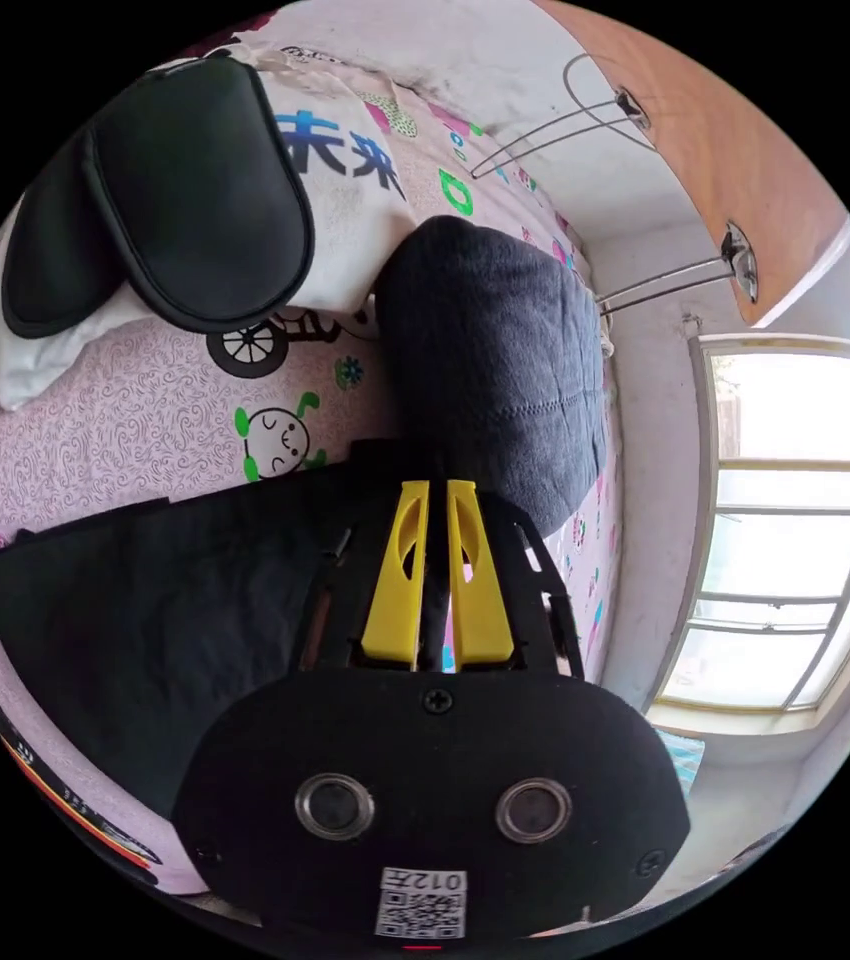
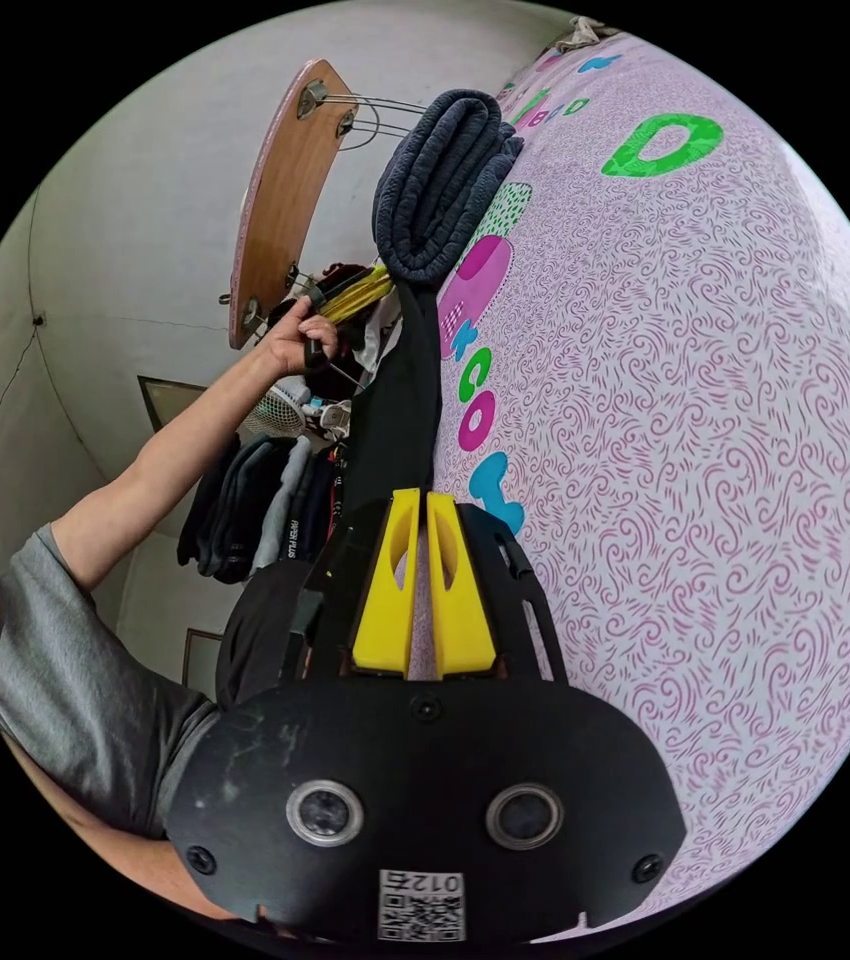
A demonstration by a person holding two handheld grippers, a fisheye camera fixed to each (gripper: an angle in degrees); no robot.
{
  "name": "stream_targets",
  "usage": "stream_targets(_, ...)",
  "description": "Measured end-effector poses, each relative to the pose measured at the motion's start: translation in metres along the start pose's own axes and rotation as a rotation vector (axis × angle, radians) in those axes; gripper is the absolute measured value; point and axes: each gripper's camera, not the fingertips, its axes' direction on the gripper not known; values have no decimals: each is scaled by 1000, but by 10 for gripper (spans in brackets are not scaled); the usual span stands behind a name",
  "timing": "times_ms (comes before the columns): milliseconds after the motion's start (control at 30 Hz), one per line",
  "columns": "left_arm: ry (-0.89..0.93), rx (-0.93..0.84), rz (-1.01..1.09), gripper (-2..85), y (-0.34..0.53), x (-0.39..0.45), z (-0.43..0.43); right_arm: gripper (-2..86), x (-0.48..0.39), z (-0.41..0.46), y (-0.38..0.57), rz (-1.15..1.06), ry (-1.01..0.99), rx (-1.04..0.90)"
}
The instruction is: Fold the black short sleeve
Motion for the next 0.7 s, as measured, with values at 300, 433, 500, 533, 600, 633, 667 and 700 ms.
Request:
stream_targets(300,-140,83,318,9,30,41,-33,-10,-1,6,12,6,-8,2)
stream_targets(433,-193,-121,442,10,44,57,17,-10,2,17,20,9,-16,3)
stream_targets(500,-306,-160,457,10,50,60,48,-10,2,23,23,8,-12,4)
stream_targets(533,-339,-165,445,9,50,59,55,-10,3,28,26,7,-10,4)
stream_targets(600,-386,-135,426,9,52,60,73,-10,4,36,30,6,-7,4)
stream_targets(633,-383,-132,425,8,51,61,77,-10,5,42,33,5,-3,4)
stream_targets(667,-380,-146,424,7,48,62,86,-10,6,48,36,5,-1,5)
stream_targets(700,-391,-180,423,5,44,62,96,-10,7,51,37,5,-2,5)
